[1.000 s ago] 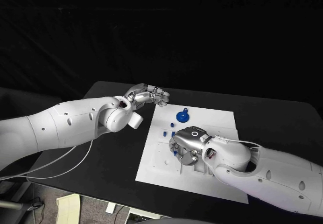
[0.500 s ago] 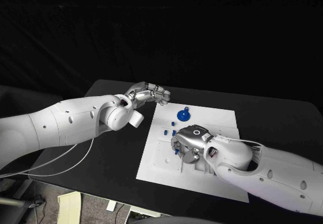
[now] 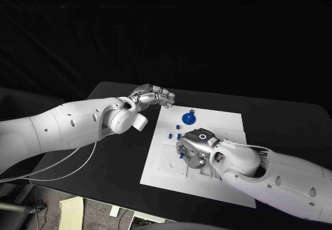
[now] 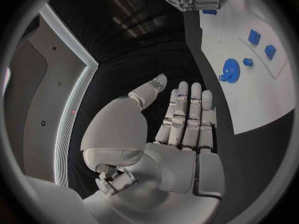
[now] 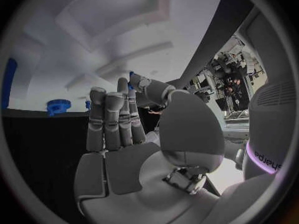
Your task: Assemble the parts on the task board
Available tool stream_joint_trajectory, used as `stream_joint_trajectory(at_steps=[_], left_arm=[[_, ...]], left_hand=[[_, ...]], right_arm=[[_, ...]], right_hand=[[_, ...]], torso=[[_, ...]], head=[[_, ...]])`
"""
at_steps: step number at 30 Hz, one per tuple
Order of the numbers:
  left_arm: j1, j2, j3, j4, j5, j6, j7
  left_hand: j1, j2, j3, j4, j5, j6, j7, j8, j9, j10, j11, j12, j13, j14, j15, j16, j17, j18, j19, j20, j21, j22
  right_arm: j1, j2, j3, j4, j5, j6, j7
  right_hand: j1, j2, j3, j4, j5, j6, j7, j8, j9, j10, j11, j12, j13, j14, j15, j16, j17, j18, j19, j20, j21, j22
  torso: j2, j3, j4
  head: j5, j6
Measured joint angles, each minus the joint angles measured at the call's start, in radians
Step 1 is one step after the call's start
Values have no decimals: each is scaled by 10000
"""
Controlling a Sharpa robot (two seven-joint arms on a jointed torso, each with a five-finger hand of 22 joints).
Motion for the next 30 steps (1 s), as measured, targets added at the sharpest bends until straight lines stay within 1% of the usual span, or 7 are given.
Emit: stream_joint_trajectory(at_steps=[14, 30], left_arm=[[0, 0, 0, -5, 1, 0, 0], [0, 4, 0, -6, 3, 1, -1]], left_hand=[[0, 0, 0, 0, 0, 0, 0, 0, -8, 0, 0, 0, -10, 0, 0, 0, 9, -2, 0, 0, 0, -2], [0, 0, 0, 0, 0, 0, 0, 0, -7, 0, 0, 0, -18, 0, 0, -39, 17, -5, 0, 0, 0, -3]], right_arm=[[-10, -150, -3, 161, -113, -121, -108], [-8, -160, 2, 98, -188, -40, -150]], right_hand=[[1, -1, -1, -1, 0, -4, -5, 37, 2, 37, -38, 0, 12, 15, 15, 0, 8, 1, -4, 4, 1, 0], [1, -2, 26, -28, 0, 26, -38, 36, 3, 36, -38, 0, 22, 19, 19, 0, 17, 0, -7, 7, 0, 0]], torso=[[-2, 5, -1], [-4, 3, -5]], head=[[7, 19], [4, 7]])
